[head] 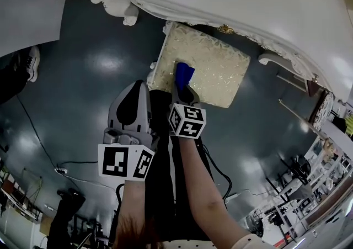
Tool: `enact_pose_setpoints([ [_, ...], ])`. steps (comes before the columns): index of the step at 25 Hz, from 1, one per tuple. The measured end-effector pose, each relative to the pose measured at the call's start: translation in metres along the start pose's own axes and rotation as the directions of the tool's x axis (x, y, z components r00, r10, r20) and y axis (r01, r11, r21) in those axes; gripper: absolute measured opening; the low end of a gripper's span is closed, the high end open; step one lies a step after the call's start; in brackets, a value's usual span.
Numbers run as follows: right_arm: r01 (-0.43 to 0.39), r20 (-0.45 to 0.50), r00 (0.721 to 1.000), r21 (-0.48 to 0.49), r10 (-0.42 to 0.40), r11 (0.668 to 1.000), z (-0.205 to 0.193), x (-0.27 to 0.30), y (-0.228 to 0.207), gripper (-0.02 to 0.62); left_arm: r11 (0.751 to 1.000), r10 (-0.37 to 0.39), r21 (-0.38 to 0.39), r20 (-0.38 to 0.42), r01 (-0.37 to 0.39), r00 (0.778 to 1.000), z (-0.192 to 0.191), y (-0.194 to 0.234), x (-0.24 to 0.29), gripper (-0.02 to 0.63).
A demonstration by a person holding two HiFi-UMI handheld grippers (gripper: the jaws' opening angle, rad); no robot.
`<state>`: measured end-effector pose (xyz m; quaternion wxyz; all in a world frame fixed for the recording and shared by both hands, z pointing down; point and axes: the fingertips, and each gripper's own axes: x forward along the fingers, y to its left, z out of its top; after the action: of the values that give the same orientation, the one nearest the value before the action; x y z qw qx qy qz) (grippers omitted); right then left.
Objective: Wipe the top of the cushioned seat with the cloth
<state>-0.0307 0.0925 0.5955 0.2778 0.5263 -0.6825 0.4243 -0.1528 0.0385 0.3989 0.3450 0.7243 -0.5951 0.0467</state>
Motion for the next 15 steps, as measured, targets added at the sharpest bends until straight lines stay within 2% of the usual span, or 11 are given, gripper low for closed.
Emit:
enact_pose_setpoints([
  [15,-0.048,-0.020,0.999,-0.013,0.047,0.999,0.002,0.012,0.030,0.061,0.999,0.031,-0.018,0.017,-0.031,0.999,0.003,0.010,-0.004,-0.002],
])
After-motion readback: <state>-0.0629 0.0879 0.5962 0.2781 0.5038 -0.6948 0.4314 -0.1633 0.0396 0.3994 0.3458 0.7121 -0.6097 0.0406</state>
